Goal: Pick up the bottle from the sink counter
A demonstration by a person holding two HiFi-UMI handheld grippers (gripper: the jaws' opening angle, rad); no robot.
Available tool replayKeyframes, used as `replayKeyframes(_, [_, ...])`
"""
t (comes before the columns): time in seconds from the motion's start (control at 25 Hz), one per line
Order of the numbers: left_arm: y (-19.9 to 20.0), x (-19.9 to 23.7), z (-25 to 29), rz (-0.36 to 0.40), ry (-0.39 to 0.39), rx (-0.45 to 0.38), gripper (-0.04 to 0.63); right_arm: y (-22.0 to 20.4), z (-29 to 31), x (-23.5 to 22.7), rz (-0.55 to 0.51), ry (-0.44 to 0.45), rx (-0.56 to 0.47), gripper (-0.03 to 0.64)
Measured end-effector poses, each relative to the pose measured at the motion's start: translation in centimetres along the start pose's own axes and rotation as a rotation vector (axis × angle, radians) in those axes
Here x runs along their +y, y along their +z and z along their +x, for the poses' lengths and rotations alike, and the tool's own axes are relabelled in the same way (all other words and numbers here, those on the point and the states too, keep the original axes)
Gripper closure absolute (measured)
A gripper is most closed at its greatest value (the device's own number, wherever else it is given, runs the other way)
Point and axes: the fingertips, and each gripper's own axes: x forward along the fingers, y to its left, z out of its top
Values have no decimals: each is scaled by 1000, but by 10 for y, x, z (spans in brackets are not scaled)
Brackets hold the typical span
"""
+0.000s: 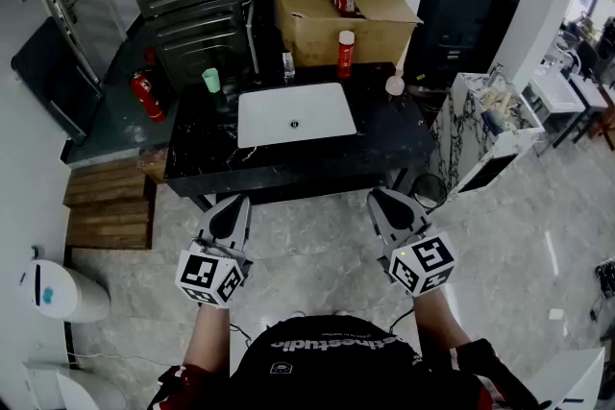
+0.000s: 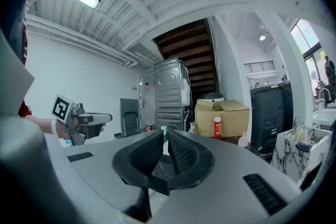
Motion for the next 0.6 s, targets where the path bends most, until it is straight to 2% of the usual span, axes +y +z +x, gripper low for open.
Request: replayKeyframes(0.6, [4,6,-1,-7,-10,-14,580,1,0,0,3,-44,-8,572])
